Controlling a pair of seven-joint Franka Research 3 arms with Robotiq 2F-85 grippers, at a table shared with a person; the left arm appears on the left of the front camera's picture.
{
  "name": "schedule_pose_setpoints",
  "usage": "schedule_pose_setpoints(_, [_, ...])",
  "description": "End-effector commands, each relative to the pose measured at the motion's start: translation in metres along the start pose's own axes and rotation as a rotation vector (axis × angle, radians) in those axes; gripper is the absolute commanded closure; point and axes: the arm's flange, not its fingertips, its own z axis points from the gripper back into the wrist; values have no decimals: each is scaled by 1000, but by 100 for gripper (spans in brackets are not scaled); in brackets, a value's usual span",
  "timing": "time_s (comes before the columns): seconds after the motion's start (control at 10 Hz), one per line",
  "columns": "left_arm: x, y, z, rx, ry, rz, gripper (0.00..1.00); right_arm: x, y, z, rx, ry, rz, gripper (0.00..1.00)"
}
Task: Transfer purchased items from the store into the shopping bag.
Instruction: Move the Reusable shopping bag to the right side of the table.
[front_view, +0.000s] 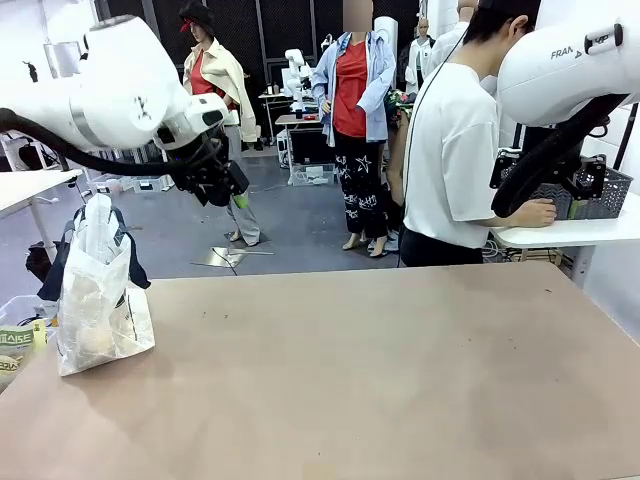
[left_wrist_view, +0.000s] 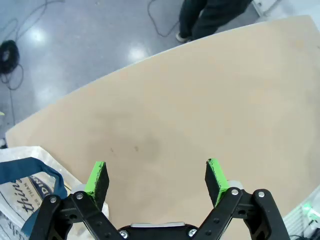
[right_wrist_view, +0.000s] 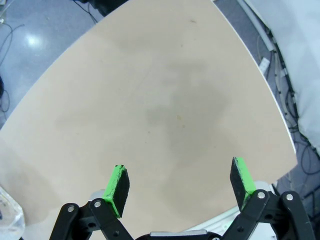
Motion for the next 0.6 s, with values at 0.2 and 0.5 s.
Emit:
schedule_pose_setpoints(0.2, [-7,-1,-14,8,18,-18,0,-3,-1,-1,-16,-5,-7,0])
schedule_pose_setpoints(0.5, [-7,-1,-14,8,18,-18,0,-3,-1,-1,-16,-5,-7,0])
